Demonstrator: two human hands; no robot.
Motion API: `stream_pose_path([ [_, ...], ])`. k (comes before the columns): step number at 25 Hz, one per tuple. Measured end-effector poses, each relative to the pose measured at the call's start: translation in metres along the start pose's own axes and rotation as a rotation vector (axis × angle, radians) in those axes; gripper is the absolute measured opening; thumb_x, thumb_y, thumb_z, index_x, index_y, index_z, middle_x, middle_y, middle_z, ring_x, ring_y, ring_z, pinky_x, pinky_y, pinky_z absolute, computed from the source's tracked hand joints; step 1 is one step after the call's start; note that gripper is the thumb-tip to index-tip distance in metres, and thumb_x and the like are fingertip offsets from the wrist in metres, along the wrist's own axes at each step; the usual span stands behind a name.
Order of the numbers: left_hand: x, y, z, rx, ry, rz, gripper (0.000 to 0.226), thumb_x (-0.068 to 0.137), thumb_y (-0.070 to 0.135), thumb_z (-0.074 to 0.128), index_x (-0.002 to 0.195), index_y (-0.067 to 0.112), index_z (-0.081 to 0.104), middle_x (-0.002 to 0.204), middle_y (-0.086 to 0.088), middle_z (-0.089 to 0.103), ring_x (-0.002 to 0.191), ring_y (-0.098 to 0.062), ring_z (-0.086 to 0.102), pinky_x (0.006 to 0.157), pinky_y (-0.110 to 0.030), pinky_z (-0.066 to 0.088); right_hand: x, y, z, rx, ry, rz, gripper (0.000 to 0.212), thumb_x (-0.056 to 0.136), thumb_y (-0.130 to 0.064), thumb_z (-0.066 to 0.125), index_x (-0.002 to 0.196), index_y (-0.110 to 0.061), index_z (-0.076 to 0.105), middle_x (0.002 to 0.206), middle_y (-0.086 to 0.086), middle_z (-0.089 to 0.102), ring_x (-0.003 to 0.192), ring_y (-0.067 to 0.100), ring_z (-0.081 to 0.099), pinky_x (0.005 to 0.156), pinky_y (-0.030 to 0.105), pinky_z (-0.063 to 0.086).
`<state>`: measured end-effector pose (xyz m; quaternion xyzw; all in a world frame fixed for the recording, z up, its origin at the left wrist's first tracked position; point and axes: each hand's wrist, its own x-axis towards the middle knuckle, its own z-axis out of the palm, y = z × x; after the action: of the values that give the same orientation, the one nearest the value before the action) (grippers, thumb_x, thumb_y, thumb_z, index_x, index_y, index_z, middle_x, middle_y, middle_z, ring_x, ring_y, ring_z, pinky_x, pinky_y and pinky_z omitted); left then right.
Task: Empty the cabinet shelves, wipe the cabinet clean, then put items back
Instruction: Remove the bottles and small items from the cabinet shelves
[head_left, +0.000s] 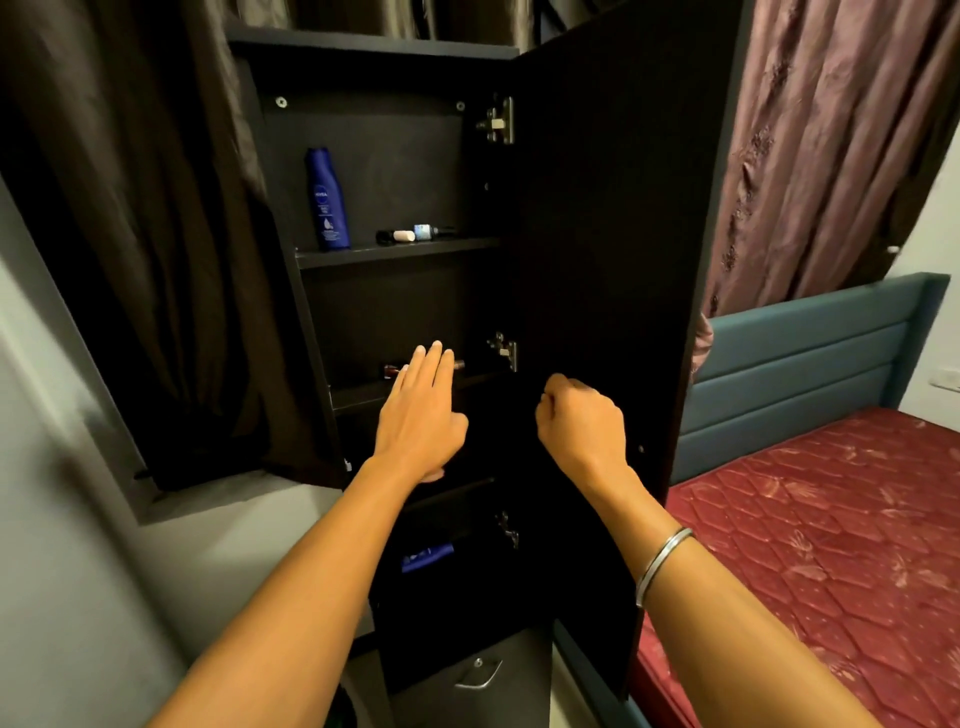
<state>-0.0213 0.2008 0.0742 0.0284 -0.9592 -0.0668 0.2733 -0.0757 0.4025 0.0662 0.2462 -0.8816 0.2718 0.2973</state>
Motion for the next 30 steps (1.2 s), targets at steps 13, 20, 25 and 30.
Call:
stream_pose_path([
  [13,0.158,-0.124,-0.055,-0.138,0.207,-0.124,0.078,0.094,0.024,0.056,0.159,0.012,0.015,0.167,-0.006,0.01,0.155,-0.02,0.006,0.121,-0.037,0.019,0.196,-0.105,0.107,-0.193,0.119,-0.07,0.028,0.091,-0.033,0.06,0.116,-0.02,0.056,0.112,0.001,0.061,0.1,0.022,0.062,0.076,0.034,0.053],
  [20,0.234,-0.152,-0.074,-0.224,0.389,-0.218,0.068,0.098,0.027,0.056,0.154,0.005,0.024,0.162,-0.014,0.025,0.146,-0.029,0.031,0.114,-0.036,0.033,0.272,-0.132,0.126,-0.128,0.217,-0.148,0.022,0.092,-0.027,0.058,0.111,-0.017,0.058,0.104,0.0,0.062,0.09,0.02,0.06,0.065,0.028,0.044],
  [25,0.269,-0.155,-0.075,-0.28,0.494,-0.439,0.078,0.096,0.035,0.06,0.156,0.006,0.019,0.158,-0.018,0.03,0.139,-0.033,0.042,0.107,-0.039,0.041,0.314,-0.134,0.139,-0.039,0.238,-0.21,0.023,0.092,-0.029,0.061,0.111,-0.016,0.06,0.106,0.001,0.063,0.096,0.02,0.061,0.073,0.031,0.053],
  [30,0.283,-0.158,-0.08,-0.293,0.578,-0.558,0.078,0.092,0.029,0.069,0.153,0.007,0.026,0.149,-0.017,0.041,0.132,-0.033,0.048,0.101,-0.037,0.043,0.345,-0.127,0.142,0.047,0.24,-0.252,0.021,0.091,-0.028,0.059,0.108,-0.015,0.061,0.105,0.002,0.063,0.097,0.022,0.058,0.077,0.034,0.051],
])
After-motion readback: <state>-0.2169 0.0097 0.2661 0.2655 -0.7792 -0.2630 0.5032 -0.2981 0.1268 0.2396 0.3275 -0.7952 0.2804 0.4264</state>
